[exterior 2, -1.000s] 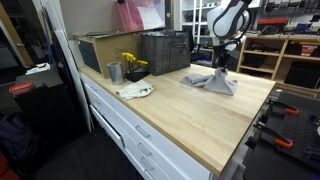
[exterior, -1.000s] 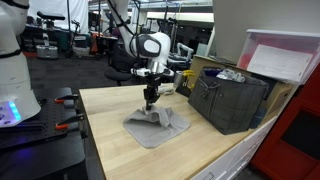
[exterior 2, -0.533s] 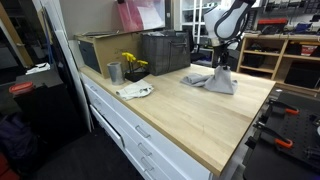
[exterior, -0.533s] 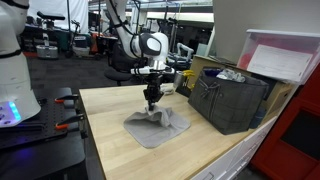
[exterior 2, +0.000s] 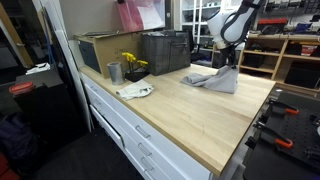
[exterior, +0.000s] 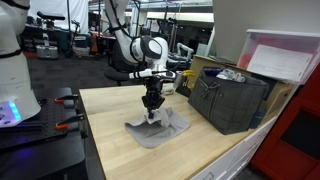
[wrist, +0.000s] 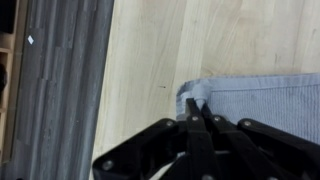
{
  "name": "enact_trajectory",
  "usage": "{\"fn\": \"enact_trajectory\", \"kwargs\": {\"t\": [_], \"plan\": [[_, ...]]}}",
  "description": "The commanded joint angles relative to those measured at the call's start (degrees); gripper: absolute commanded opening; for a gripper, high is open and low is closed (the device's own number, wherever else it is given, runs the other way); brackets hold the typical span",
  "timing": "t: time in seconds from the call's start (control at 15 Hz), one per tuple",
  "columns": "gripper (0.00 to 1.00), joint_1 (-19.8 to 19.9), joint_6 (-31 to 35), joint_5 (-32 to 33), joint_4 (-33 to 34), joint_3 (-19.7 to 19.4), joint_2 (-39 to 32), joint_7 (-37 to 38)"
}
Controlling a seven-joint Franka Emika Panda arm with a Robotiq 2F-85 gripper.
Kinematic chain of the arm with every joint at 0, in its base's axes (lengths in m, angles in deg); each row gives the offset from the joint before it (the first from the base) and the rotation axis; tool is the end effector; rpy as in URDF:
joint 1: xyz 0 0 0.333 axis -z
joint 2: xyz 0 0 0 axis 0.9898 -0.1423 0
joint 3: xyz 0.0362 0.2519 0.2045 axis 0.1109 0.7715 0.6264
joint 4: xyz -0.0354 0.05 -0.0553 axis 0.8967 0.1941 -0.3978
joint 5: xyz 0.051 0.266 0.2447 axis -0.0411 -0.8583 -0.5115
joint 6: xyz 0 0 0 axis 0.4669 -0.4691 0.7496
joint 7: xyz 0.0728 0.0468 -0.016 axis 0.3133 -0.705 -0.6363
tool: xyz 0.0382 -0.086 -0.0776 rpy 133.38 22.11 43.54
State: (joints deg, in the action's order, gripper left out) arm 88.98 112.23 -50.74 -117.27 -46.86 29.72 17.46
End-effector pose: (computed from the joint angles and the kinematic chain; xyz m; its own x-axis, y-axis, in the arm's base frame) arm 0.4723 -0.2204 0.2226 0.9507 0.0211 -0.3093 0.1566 -0.8937 0.4204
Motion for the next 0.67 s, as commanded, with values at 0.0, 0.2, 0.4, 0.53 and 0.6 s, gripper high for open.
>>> {"fn": "enact_trajectory", "kwargs": {"t": [0.0, 0.2, 0.4, 0.53, 0.6], "plan": [[0.29, -0.50, -2.81, 5.65, 0.54, -1.67, -1.07, 4.67], [0.51, -0.80, -3.14, 10.17, 0.87, -2.24, -0.88, 10.68], [0.73, 0.15, -2.03, 8.79, 1.35, -0.43, 0.99, 14.36], [0.89, 1.23, -0.89, 2.30, 2.37, 2.04, 2.15, 12.65], [0.95, 1.53, -0.46, -2.17, 3.28, 3.37, 2.41, 11.20]]}}
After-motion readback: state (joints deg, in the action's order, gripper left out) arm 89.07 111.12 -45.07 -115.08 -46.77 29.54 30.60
